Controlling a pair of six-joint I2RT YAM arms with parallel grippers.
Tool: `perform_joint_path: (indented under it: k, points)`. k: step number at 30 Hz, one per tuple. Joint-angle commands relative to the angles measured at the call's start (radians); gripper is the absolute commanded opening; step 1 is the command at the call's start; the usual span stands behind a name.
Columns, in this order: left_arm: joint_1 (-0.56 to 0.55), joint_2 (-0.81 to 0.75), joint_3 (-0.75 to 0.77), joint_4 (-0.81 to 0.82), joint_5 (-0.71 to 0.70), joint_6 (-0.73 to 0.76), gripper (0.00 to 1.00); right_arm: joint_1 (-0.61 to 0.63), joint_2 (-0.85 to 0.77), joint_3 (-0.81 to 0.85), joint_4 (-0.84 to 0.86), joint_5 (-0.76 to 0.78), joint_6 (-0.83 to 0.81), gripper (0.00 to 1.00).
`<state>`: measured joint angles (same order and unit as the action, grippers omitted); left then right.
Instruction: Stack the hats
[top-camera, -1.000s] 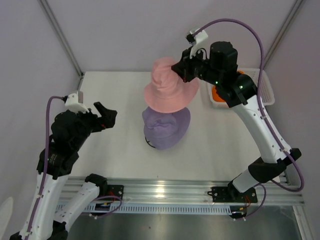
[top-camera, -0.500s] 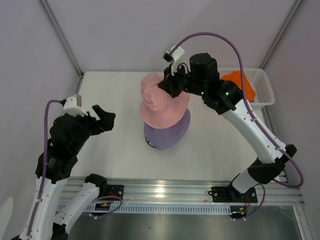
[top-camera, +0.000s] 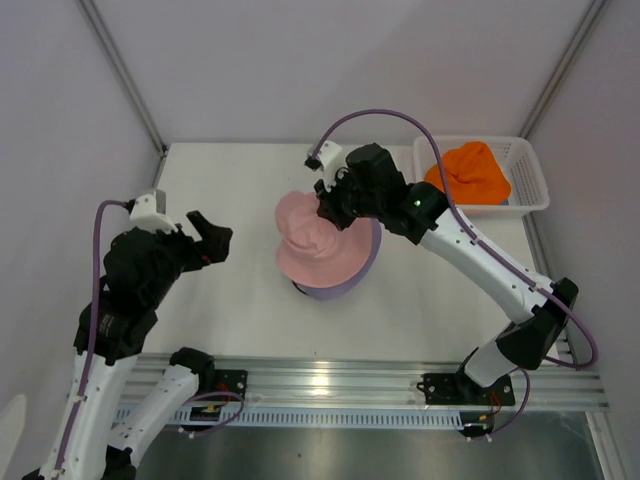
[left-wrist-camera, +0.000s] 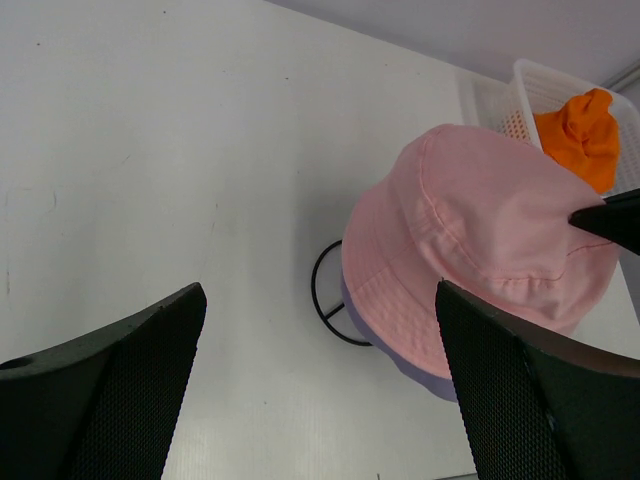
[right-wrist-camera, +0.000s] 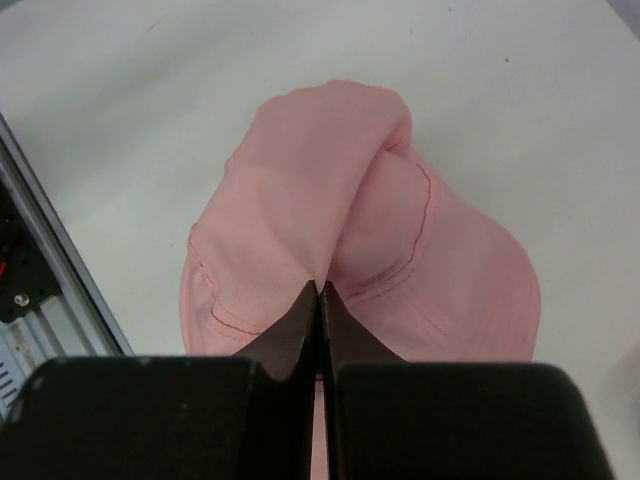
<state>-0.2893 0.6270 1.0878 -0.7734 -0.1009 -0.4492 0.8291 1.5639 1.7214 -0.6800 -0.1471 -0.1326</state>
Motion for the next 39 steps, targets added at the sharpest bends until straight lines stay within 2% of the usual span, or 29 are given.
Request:
perform_joint_path:
  k: [1, 7, 21, 30, 34, 36, 39]
  points:
    - [0.012, -0.007, -0.009, 0.006, 0.009, -0.02, 1.0, 0.001, -0.057, -0.045, 0.074, 0.059, -0.01, 0.0]
    - [0.012, -0.007, -0.011, 0.006, 0.01, -0.025, 1.0, -0.007, -0.061, -0.043, 0.076, 0.136, -0.028, 0.0]
    - [0.012, 0.002, -0.04, 0.032, 0.03, -0.036, 0.99, -0.021, 0.028, -0.028, 0.12, 0.147, 0.011, 0.0]
    - [0.012, 0.063, -0.13, 0.151, 0.246, -0.108, 0.99, -0.022, 0.032, -0.098, 0.091, 0.132, 0.047, 0.0]
    - [0.012, 0.079, -0.219, 0.198, 0.34, -0.281, 0.99, -0.031, -0.001, -0.109, 0.115, 0.123, 0.057, 0.0]
    - [0.012, 0.076, -0.258, 0.244, 0.389, -0.434, 0.97, -0.035, -0.005, -0.111, 0.131, 0.119, 0.062, 0.0]
    - [0.01, 0.039, -0.464, 0.458, 0.493, -0.687, 0.91, -0.035, -0.013, -0.118, 0.143, 0.127, 0.076, 0.0]
